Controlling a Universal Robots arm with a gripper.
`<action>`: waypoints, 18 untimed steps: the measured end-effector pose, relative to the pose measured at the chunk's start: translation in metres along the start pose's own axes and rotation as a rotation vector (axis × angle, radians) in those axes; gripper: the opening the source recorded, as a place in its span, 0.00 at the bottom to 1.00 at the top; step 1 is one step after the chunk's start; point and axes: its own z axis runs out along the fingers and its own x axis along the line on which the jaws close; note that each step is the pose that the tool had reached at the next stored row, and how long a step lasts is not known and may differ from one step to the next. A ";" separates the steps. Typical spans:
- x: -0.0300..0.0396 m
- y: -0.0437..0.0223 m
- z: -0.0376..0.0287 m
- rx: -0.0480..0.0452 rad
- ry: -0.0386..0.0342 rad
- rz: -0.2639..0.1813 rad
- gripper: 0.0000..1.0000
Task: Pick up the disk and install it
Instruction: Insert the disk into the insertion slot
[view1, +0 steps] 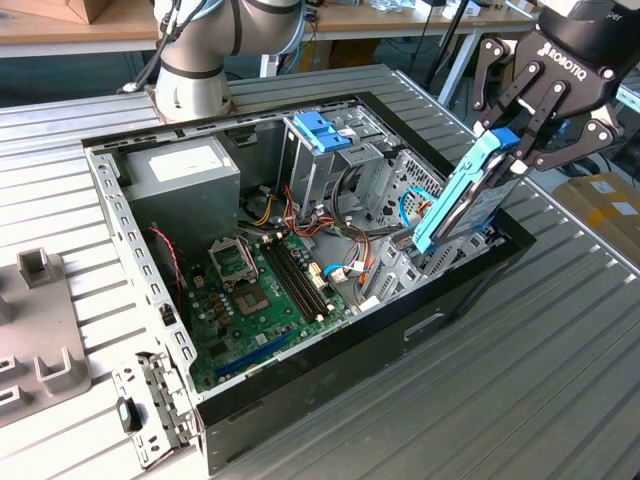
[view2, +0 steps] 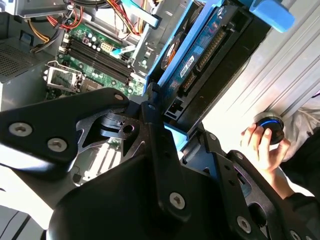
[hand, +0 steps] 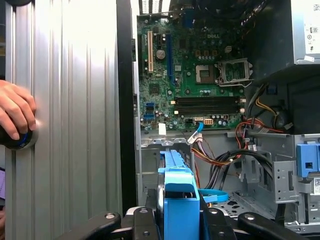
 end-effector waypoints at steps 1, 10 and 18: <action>-0.0015 0.0003 0.0009 0.0000 -0.0001 0.000 0.37; -0.0125 0.0015 0.0032 0.0000 -0.0001 0.000 0.37; -0.0257 0.0022 0.0055 0.0000 -0.0002 0.000 0.37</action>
